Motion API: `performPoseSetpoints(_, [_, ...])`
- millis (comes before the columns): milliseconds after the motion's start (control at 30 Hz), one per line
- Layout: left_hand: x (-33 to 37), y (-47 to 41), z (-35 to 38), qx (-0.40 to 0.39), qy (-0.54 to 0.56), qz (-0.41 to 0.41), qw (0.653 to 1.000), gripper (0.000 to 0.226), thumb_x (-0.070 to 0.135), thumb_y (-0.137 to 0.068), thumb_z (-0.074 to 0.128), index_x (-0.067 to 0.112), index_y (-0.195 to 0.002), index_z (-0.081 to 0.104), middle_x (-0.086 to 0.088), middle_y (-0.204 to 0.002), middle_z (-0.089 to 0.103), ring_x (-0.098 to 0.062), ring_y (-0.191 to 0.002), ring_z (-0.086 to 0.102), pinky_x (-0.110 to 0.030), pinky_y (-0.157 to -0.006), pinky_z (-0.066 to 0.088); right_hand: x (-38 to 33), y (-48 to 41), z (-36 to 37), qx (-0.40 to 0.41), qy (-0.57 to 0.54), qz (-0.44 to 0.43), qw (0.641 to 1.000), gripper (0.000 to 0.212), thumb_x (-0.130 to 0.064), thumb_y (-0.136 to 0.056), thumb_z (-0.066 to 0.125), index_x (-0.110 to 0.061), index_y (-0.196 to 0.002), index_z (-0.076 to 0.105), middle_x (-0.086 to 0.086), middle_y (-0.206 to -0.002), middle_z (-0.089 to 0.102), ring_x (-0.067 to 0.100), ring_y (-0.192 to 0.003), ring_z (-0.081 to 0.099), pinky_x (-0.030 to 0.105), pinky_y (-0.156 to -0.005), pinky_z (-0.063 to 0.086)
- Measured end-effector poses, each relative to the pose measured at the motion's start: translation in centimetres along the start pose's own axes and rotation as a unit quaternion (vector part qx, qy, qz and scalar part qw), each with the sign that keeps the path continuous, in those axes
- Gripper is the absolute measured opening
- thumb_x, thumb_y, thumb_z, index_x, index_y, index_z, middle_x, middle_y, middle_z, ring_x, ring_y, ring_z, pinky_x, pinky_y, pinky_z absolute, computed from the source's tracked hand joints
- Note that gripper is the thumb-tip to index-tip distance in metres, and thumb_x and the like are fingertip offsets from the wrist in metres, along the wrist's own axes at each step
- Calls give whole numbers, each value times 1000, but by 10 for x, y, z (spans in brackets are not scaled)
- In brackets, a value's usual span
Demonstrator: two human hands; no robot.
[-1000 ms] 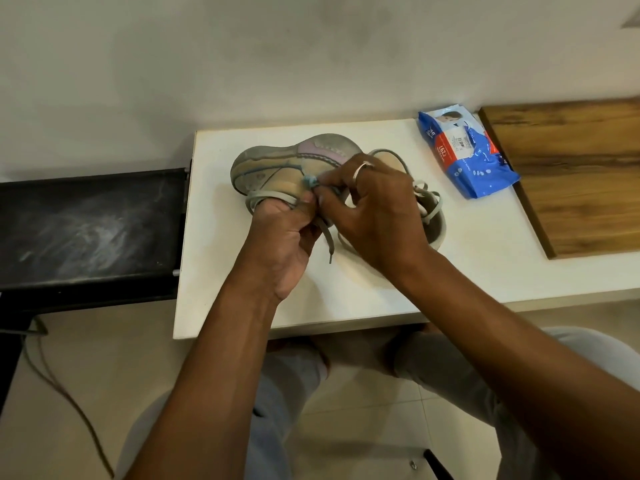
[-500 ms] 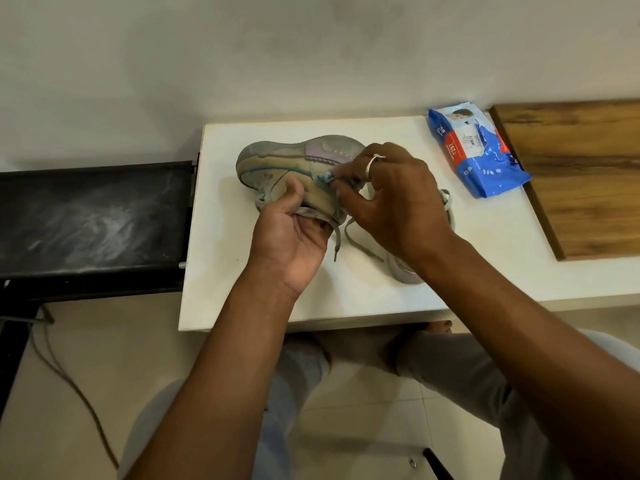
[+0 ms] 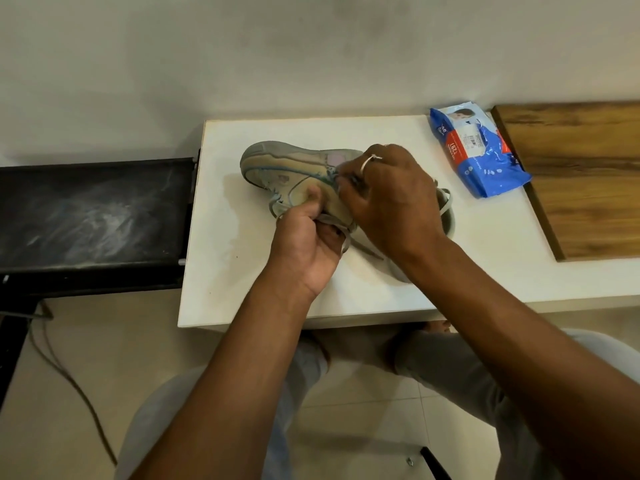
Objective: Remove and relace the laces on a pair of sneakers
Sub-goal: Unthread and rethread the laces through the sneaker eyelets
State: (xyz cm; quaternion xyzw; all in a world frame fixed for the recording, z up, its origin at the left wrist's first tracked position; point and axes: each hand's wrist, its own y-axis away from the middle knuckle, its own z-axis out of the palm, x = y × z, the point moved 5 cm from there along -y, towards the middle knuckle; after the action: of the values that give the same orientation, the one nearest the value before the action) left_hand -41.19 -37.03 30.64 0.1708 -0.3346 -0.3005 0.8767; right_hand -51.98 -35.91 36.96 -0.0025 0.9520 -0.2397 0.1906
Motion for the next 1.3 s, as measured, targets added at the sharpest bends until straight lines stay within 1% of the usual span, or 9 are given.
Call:
performPoseSetpoints(133, [-2, 1, -1, 4, -19, 7, 1000, 28, 21, -103, 41, 10, -116, 64, -7, -95, 71, -15, -84, 69, -27, -79, 55, -12, 4, 4, -45, -18, -58, 997, 22, -25, -91, 60, -13, -99, 77, 6, -91, 69, 23, -83, 60, 42, -63, 52])
performPoseSetpoints(267, [-4, 1, 2, 2, -28, 1, 1000, 29, 20, -105, 37, 11, -112, 64, -6, -93, 73, -15, -85, 69, -29, -80, 56, 4, -4, -3, -6, 9, -13, 1000, 23, -28, -92, 60, -14, -99, 76, 6, -88, 69, 23, -81, 58, 43, -63, 51])
performPoseSetpoints(400, [-1, 2, 0, 13, -31, 6, 999, 28, 22, -105, 39, 10, -114, 63, -7, -92, 73, -16, -84, 70, -29, -76, 58, -3, 1, -1, -58, -17, -40, 997, 23, -28, -90, 60, -15, -99, 77, 3, -89, 70, 21, -85, 59, 43, -66, 53])
performPoseSetpoints(533, [15, 1, -1, -11, 6, 37, 999, 31, 21, -105, 38, 10, -130, 53, -15, -120, 67, -27, -110, 65, -40, -101, 48, -3, 3, -4, -57, -27, -49, 997, 18, -29, -86, 66, -19, -95, 77, 0, -89, 71, 17, -83, 59, 40, -65, 54])
performPoseSetpoints(633, [20, 0, -1, -16, 19, 42, 999, 39, 22, -104, 37, 9, -140, 44, -18, -133, 59, -32, -124, 57, -47, -108, 42, 4, 3, -8, -15, -30, -21, 999, 15, -27, -86, 69, -20, -97, 76, -2, -90, 70, 14, -84, 56, 37, -67, 52])
performPoseSetpoints(833, [26, 6, -3, -22, 24, 46, 998, 35, 27, -106, 34, 8, -129, 51, -20, -130, 60, -32, -116, 60, -39, -98, 49, -14, 10, 1, -54, -67, -113, 990, 18, -27, -89, 67, -17, -101, 77, -1, -95, 71, 18, -87, 60, 37, -70, 53])
performPoseSetpoints(967, [29, 6, 1, -33, 40, 50, 997, 38, 25, -106, 33, 6, -137, 46, -22, -133, 58, -33, -121, 58, -45, -103, 46, -1, 5, -7, 20, -77, -47, 996, 19, -27, -89, 67, -17, -101, 76, 0, -93, 71, 16, -86, 59, 36, -71, 52])
performPoseSetpoints(1067, [31, 6, 0, -33, 49, 54, 997, 39, 22, -105, 36, 5, -139, 45, -20, -132, 59, -34, -122, 58, -48, -104, 45, 8, 3, -8, 42, -90, -8, 995, 17, -24, -89, 69, -17, -103, 75, -2, -94, 70, 11, -87, 57, 26, -72, 49])
performPoseSetpoints(1300, [35, 7, -3, -29, 58, 53, 996, 41, 23, -105, 35, 3, -140, 45, -21, -133, 58, -34, -119, 60, -44, -94, 53, 4, 5, 1, -60, -143, -50, 987, 16, -22, -85, 73, -19, -100, 77, -15, -89, 63, -10, -77, 49, 6, -70, 37])
